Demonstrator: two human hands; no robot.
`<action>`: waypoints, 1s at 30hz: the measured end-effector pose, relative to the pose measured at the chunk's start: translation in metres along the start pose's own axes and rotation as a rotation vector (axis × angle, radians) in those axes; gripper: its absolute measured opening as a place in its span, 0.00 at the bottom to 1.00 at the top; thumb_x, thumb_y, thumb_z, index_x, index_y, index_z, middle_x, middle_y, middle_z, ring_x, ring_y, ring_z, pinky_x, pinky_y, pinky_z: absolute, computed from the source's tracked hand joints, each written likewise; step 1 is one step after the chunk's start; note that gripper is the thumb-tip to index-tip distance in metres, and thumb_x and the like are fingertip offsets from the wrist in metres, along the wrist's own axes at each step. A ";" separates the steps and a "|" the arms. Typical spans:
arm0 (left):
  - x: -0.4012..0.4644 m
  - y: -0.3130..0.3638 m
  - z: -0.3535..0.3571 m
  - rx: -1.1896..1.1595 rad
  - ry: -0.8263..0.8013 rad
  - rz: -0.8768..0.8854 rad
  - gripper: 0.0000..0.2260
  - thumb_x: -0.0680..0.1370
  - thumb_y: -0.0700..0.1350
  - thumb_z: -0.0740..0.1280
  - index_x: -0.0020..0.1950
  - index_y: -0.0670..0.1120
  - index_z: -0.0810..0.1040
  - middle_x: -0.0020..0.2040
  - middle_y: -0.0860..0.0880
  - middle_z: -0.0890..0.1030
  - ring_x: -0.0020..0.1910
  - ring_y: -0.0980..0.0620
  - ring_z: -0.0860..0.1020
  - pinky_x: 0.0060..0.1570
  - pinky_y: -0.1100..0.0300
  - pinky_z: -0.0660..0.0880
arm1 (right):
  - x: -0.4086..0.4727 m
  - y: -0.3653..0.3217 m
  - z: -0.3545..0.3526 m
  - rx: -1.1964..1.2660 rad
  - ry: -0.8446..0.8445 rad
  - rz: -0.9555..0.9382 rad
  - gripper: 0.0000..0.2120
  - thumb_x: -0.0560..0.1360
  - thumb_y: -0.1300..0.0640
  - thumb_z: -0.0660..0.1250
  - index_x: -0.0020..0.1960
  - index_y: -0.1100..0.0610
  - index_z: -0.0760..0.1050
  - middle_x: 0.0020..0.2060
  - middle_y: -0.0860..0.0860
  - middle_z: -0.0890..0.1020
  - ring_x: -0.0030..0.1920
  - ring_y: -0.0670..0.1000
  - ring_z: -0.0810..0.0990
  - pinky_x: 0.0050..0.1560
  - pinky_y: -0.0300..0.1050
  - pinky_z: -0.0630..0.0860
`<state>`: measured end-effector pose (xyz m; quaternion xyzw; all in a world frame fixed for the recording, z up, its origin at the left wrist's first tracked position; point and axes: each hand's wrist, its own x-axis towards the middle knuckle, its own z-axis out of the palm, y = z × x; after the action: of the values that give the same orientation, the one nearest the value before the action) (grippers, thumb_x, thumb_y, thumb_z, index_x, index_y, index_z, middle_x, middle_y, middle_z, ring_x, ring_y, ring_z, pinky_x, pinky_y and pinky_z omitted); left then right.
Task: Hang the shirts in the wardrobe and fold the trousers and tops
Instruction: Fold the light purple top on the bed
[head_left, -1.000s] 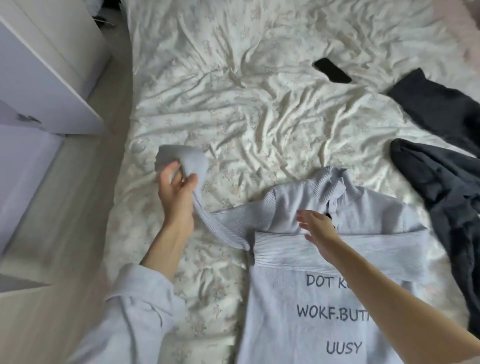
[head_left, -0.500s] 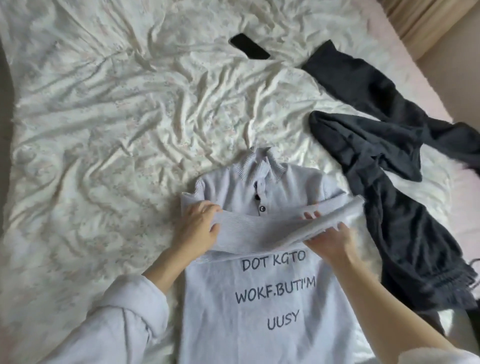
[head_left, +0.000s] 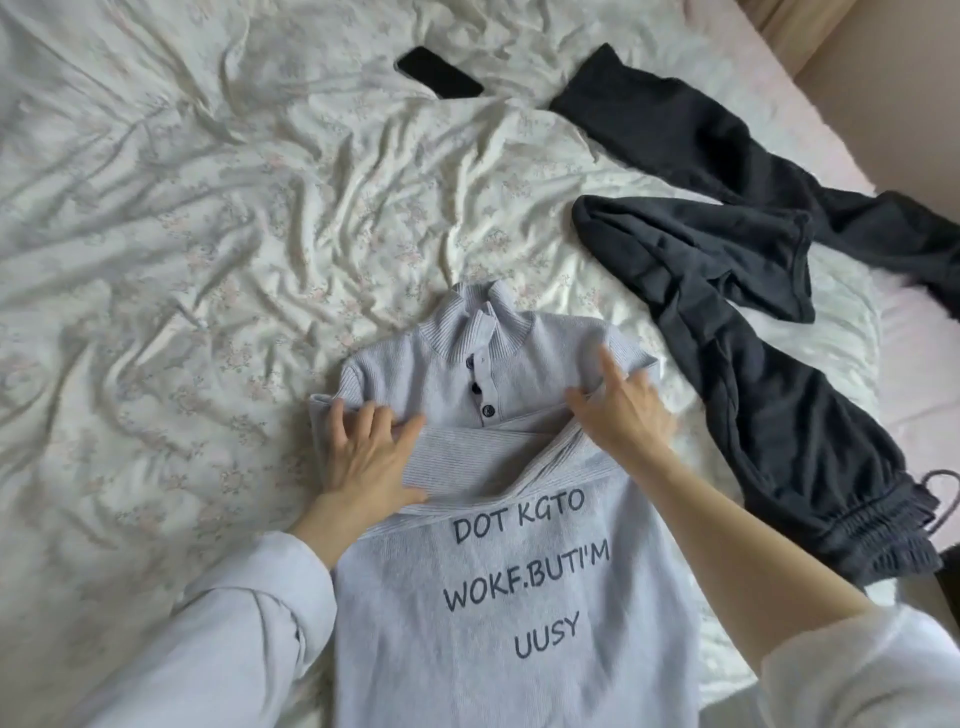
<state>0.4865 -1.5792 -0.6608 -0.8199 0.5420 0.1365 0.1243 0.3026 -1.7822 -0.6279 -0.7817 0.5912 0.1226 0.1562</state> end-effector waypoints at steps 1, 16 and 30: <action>-0.001 -0.001 0.000 -0.005 -0.003 0.001 0.41 0.65 0.70 0.66 0.72 0.56 0.57 0.63 0.49 0.65 0.67 0.48 0.60 0.68 0.41 0.41 | 0.001 0.001 0.006 -0.106 -0.130 -0.017 0.24 0.75 0.36 0.51 0.68 0.44 0.58 0.51 0.55 0.77 0.48 0.57 0.76 0.46 0.49 0.73; -0.010 -0.014 -0.020 -0.416 0.534 -0.110 0.14 0.70 0.51 0.57 0.38 0.41 0.74 0.26 0.45 0.77 0.31 0.44 0.78 0.53 0.49 0.65 | -0.037 0.064 0.007 0.991 0.290 0.030 0.14 0.66 0.64 0.59 0.48 0.50 0.73 0.45 0.41 0.76 0.38 0.42 0.72 0.44 0.43 0.73; 0.055 -0.025 -0.027 -0.404 0.128 -0.302 0.30 0.75 0.57 0.63 0.73 0.46 0.61 0.72 0.45 0.65 0.70 0.43 0.62 0.68 0.43 0.58 | 0.015 0.031 0.001 0.136 0.214 -0.290 0.19 0.75 0.61 0.61 0.67 0.59 0.68 0.63 0.55 0.71 0.65 0.56 0.67 0.66 0.55 0.61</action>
<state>0.5326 -1.6262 -0.6540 -0.9067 0.3819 0.1697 -0.0574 0.2766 -1.8027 -0.6373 -0.8549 0.4926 -0.0253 0.1609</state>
